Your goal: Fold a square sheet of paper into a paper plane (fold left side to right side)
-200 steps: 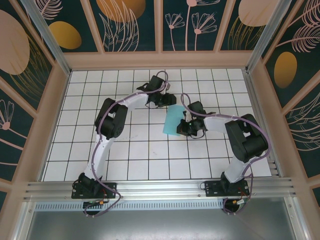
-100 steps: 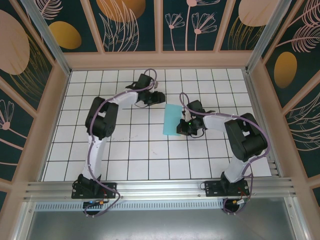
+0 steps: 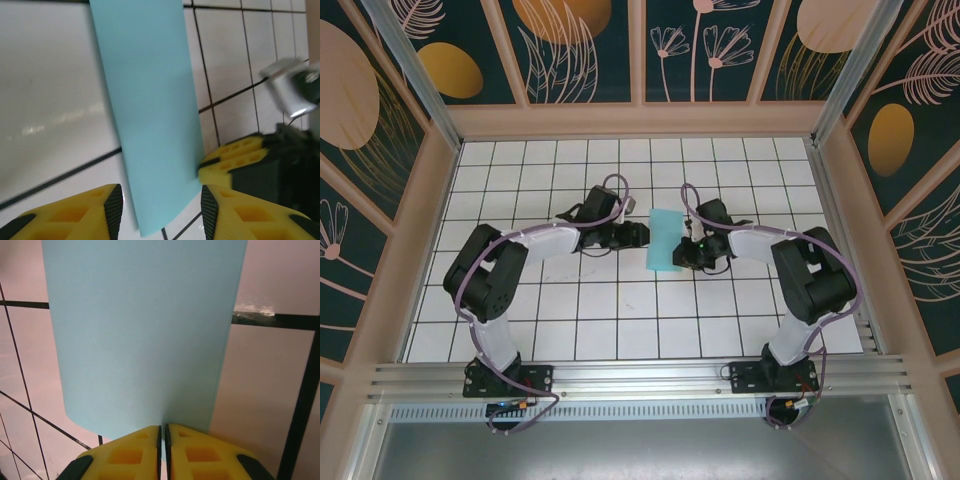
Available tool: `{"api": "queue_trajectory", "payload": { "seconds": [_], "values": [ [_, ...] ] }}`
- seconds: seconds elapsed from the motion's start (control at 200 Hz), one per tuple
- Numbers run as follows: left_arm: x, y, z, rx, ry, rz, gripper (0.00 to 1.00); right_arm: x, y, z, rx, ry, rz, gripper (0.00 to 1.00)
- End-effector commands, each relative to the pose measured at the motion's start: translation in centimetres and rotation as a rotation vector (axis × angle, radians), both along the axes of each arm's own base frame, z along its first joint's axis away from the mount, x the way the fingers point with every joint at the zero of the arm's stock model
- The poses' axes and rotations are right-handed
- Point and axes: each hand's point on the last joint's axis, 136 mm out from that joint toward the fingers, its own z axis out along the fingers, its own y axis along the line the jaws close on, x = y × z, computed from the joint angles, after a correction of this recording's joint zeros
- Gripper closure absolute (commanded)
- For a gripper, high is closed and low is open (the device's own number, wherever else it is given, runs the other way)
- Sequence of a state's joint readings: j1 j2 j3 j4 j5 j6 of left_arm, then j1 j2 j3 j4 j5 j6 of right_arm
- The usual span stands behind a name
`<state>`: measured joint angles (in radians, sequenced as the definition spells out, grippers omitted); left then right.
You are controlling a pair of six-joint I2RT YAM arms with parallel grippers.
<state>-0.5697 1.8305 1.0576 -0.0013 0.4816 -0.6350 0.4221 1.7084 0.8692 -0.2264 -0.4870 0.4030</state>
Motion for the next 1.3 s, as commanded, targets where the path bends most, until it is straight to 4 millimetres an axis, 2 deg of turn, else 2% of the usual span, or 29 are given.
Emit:
{"api": "queue_trajectory", "payload": {
  "seconds": [0.0,0.06,0.16,0.3,0.405,0.661,0.801,1.041,1.296],
  "values": [
    [0.8,0.6,2.2,-0.029,-0.058,0.046,0.52,1.2,-0.7,3.9,0.083,-0.083,-0.023,0.73],
    [0.3,0.6,2.0,-0.034,-0.049,0.046,0.52,1.6,-1.5,4.4,0.097,-0.097,-0.046,0.68],
    [-0.3,0.6,1.7,-0.036,-0.043,0.046,0.5,1.8,-2.4,4.2,0.108,-0.093,-0.077,0.62],
    [-0.3,0.3,1.6,-0.048,-0.049,0.047,0.49,1.7,-1.9,3.6,0.16,-0.053,-0.083,0.56],
    [-0.4,0.1,1.4,-0.045,-0.046,0.042,0.49,1.7,-1.6,2.7,0.174,-0.015,-0.094,0.56],
    [-0.2,0.2,2.5,-0.028,-0.115,0.025,0.49,2.0,-1.0,1.4,0.19,0.042,-0.114,0.56],
    [-0.3,0.3,2.5,-0.017,-0.117,0.026,0.48,1.9,-0.7,0.7,0.189,0.066,-0.109,0.56],
    [-0.3,0.5,2.5,-0.005,-0.128,0.022,0.48,2.1,0.0,0.2,0.192,0.08,-0.099,0.56],
    [-0.2,1.0,2.0,0.033,-0.139,0.024,0.48,2.5,0.4,0.9,0.211,0.07,-0.095,0.57]
  ]
}}
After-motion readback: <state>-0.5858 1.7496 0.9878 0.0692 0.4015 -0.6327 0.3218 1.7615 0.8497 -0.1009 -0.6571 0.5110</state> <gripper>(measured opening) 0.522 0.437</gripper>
